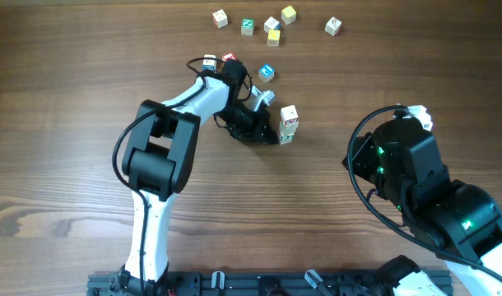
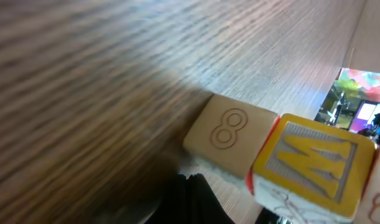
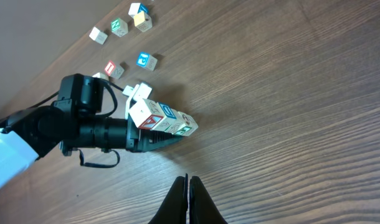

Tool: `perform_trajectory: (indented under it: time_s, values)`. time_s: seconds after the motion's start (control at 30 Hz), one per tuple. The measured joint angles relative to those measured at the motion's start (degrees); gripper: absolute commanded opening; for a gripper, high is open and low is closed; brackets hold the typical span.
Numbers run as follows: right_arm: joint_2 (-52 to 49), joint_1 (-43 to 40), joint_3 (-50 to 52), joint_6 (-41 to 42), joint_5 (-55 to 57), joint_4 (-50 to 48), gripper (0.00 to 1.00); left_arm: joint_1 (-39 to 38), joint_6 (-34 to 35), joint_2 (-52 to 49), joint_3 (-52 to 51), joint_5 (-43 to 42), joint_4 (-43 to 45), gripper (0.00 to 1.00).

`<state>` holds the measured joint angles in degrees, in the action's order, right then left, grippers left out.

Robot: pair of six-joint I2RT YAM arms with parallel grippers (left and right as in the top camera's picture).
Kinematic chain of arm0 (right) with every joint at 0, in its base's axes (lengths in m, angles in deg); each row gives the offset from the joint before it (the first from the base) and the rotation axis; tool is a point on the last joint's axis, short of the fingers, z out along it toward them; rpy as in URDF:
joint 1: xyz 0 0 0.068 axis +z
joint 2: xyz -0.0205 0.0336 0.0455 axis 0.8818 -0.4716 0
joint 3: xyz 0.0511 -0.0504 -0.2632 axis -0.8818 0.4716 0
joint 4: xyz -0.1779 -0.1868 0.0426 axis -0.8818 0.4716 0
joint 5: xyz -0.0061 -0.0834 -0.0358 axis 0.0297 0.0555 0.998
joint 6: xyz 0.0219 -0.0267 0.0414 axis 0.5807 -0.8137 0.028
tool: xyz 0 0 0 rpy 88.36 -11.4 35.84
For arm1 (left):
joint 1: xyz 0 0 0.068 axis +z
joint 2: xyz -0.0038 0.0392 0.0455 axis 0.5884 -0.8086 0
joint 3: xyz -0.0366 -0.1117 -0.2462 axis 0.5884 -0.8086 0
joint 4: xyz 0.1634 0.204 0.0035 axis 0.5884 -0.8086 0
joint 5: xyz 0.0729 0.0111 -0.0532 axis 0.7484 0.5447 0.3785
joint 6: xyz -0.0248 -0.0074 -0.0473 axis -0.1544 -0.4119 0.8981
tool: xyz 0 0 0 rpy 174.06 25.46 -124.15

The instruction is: Form a tower

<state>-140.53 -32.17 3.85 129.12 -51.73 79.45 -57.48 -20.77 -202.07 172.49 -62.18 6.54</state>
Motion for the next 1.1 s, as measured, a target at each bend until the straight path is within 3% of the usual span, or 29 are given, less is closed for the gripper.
perform_trajectory:
  time_s: [0.4, 0.7, 0.87, 1.1]
  values:
    - [-2.4, -0.4, 0.0, 0.0, -0.3, -1.2, 0.06, 6.9, 0.0, 0.0, 0.0, 0.0, -0.1, 0.04]
    - [-19.5, -16.8, -0.1, -4.1, -14.1, -0.4, 0.05, 8.1, 4.2, 0.3, -0.2, 0.3, 1.1, 0.04]
    - [-33.2, -20.2, -5.4, -14.6, -18.8, 3.9, 0.05, 8.6, 11.5, 4.8, -1.1, 11.3, 1.0, 0.04]
    - [-52.0, -22.3, -15.5, -29.7, -20.0, 5.7, 0.04, 5.7, 24.2, 18.4, -1.3, 28.1, 0.4, 0.04]
